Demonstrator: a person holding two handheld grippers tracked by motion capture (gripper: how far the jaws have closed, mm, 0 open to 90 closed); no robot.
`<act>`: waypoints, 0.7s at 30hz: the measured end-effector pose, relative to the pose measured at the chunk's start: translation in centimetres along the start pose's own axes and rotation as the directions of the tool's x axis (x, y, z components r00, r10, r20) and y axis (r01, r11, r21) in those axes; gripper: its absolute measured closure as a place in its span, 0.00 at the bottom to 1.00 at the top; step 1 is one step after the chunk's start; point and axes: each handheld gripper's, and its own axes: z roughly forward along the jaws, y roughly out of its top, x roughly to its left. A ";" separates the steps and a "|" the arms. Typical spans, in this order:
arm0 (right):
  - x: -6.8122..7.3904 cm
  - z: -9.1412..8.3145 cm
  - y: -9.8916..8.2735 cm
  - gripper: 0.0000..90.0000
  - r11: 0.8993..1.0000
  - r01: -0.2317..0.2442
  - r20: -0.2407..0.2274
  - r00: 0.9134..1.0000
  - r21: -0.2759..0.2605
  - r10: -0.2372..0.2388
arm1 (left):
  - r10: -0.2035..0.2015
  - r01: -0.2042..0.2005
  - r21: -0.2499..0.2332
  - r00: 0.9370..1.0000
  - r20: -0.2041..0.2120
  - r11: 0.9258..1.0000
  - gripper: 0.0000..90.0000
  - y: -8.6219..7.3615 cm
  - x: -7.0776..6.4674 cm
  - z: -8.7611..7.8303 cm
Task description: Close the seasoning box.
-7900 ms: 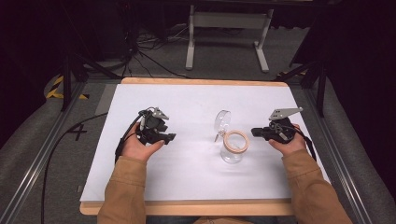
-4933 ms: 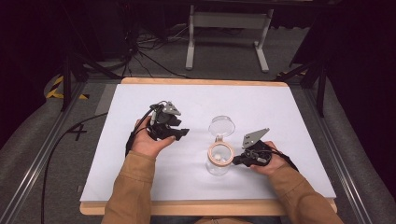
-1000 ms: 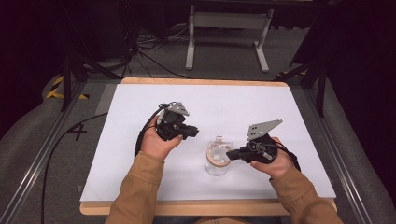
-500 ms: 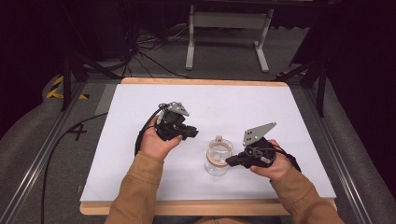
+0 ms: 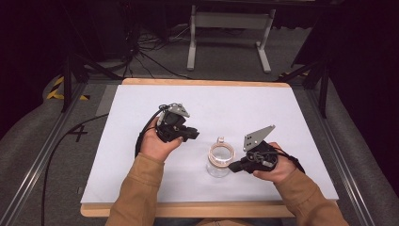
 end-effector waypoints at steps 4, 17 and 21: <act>0.0 -0.5 0.3 0.98 1.000 0.009 0.021 1.000 -0.023 -0.008 | -0.006 0.006 -0.009 1.000 -0.010 1.000 0.87 -0.3 -0.1 -0.4; -1.9 -5.0 1.1 0.79 0.969 -0.005 0.156 0.987 -0.245 0.045 | -0.063 0.061 -0.037 0.995 -0.078 0.997 0.83 -2.6 -0.3 -3.1; -3.2 -6.3 0.8 0.76 0.957 -0.034 0.196 0.976 -0.288 0.094 | -0.082 0.076 -0.058 0.992 -0.093 0.995 0.83 -3.4 0.0 -3.8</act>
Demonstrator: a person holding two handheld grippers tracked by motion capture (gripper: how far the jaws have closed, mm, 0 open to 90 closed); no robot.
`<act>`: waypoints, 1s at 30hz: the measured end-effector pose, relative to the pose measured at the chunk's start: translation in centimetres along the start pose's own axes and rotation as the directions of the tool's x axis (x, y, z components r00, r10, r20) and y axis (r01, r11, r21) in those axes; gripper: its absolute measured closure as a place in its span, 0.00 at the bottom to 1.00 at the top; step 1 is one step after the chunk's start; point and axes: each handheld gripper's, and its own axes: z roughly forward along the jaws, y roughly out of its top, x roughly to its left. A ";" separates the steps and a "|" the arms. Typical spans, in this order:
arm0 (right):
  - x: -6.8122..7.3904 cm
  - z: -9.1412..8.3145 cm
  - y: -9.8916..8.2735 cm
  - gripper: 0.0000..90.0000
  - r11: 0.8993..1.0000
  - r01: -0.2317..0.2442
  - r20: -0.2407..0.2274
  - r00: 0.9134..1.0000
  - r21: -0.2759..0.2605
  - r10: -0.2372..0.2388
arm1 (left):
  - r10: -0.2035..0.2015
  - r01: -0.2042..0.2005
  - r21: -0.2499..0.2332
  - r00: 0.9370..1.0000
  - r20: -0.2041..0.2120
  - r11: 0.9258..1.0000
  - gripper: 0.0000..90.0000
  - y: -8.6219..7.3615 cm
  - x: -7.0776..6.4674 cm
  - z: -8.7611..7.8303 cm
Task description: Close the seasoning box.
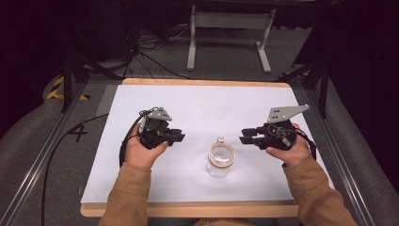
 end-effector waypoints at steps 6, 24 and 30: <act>-2.2 -0.8 -0.7 0.72 0.999 -0.050 0.085 0.995 -0.012 0.051 | -0.015 0.015 -0.010 0.999 -0.028 1.000 0.81 -0.6 0.7 -0.6; -8.7 1.3 -6.1 0.61 0.976 -0.195 0.258 0.952 0.093 0.166 | -0.084 0.081 -0.032 0.992 -0.090 0.996 0.69 -2.3 3.4 0.8; -9.4 2.2 -7.3 0.59 0.971 -0.219 0.279 0.942 0.097 0.185 | -0.091 0.086 -0.046 0.991 -0.103 0.995 0.65 -2.3 3.6 1.0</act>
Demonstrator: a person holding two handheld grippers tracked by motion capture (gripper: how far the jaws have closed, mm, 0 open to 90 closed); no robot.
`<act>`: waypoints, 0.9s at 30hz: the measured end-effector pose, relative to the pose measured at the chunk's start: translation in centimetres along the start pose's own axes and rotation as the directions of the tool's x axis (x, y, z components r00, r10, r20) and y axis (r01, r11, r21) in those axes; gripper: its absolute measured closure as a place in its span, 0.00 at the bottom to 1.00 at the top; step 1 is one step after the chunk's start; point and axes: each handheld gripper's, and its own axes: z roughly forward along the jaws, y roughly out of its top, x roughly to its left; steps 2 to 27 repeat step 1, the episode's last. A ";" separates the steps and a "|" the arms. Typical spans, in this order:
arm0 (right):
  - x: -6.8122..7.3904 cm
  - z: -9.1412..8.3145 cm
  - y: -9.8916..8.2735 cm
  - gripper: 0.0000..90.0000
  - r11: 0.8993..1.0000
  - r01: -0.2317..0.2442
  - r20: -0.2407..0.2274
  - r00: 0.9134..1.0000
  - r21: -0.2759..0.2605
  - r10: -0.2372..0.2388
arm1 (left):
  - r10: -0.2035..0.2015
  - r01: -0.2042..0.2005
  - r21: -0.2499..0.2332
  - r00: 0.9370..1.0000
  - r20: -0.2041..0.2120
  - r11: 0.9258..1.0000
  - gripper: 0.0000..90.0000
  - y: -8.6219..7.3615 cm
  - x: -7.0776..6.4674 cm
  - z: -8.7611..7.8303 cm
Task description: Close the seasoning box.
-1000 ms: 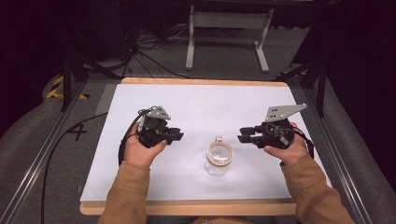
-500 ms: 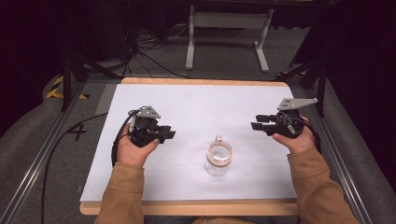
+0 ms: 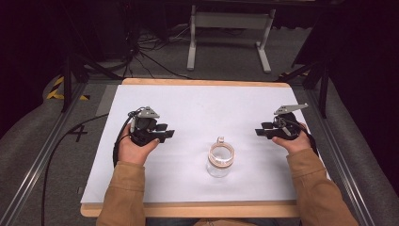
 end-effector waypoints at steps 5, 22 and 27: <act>0.0 0.0 0.0 0.59 1.000 0.000 0.000 1.000 0.000 0.000 | 0.002 -0.002 -0.002 1.000 0.001 1.000 0.65 0.0 0.0 0.0; 0.0 0.0 0.0 0.59 1.000 0.000 0.000 1.000 0.000 0.000 | 0.002 -0.002 -0.002 1.000 0.001 1.000 0.65 0.0 0.0 0.0; 0.0 0.0 0.0 0.59 1.000 0.000 0.000 1.000 0.000 0.000 | 0.002 -0.002 -0.002 1.000 0.001 1.000 0.65 0.0 0.0 0.0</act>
